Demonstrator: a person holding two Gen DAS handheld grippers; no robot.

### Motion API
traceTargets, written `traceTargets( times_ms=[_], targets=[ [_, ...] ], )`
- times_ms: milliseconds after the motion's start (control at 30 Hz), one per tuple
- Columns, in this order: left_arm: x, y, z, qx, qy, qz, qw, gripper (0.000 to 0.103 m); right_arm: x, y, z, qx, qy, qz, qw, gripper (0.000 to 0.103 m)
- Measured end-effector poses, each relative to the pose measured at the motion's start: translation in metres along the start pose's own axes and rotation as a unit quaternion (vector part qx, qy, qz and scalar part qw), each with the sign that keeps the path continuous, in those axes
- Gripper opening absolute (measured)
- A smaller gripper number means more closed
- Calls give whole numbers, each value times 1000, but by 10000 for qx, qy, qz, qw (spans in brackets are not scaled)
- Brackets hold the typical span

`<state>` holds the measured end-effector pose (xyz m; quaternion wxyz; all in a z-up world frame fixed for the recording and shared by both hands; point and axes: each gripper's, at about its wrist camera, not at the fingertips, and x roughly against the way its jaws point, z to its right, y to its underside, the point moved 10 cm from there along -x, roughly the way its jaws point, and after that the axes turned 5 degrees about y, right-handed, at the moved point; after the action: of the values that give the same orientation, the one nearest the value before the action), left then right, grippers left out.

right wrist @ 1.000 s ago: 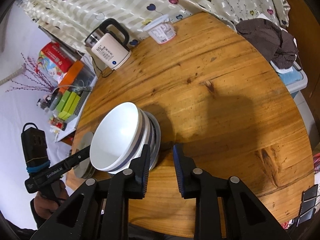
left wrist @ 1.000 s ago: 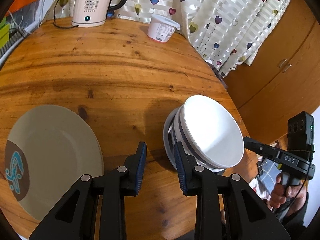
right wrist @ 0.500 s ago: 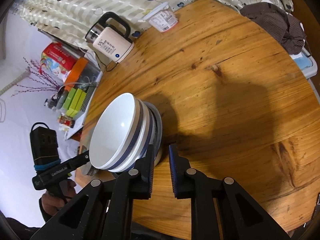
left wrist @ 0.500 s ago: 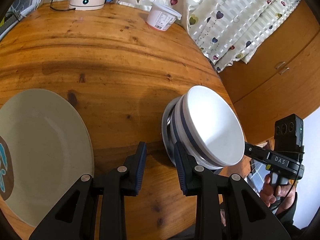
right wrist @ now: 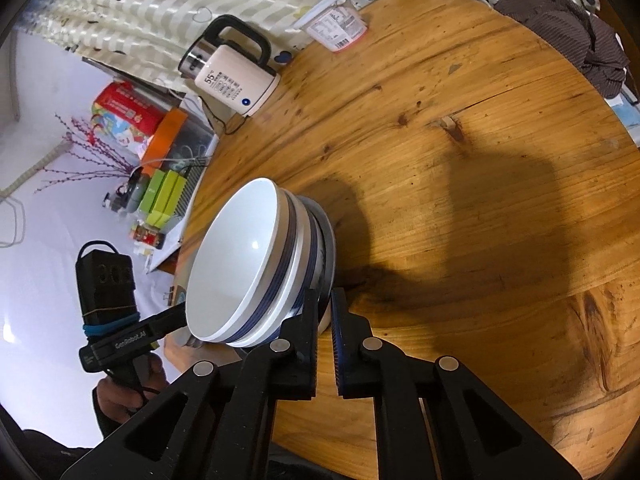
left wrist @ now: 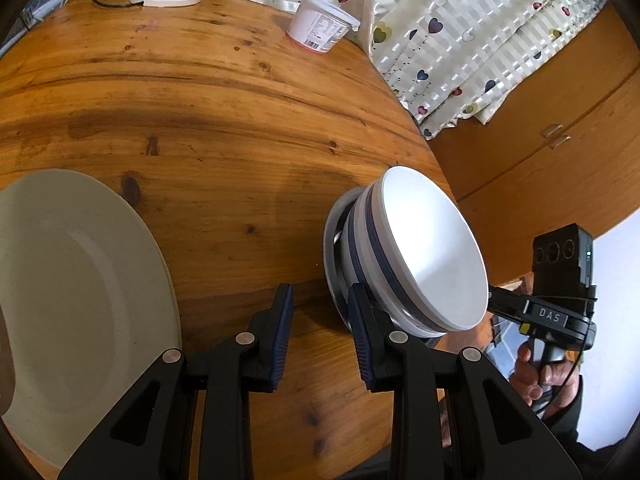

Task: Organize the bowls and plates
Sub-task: 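Carry the bowl stack with both tools over the beige plate stack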

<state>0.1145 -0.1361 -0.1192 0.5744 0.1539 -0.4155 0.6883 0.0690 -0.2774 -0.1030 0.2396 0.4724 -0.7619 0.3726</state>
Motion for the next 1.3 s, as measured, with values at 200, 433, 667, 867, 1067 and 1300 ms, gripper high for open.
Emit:
traceTargets(
  times_ms=[200, 433, 667, 867, 1067, 1300],
  targets=[
    [-2, -1, 6, -43, 338, -44, 9994, 11, 1, 0, 2, -15, -101, -39, 9999, 7],
    [-1, -1, 7, -63, 536, -48, 9985, 10, 1, 0, 2, 3, -82, -32, 10000, 7],
    [-3, -2, 3, 138, 880, -110, 9960, 10, 1, 0, 1, 3, -69, -12, 10000, 7],
    [-5, -2, 3, 173, 942, -120, 9953, 9, 1, 0, 1, 27, -42, -1, 10000, 7],
    [-4, -1, 6, 73, 855, -81, 9963, 9, 1, 0, 2, 38, -15, 4, 10000, 7],
    [-5, 0, 8, 50, 763, -64, 9970, 9, 1, -2, 0, 66, 23, 4, 10000, 7]
  ],
)
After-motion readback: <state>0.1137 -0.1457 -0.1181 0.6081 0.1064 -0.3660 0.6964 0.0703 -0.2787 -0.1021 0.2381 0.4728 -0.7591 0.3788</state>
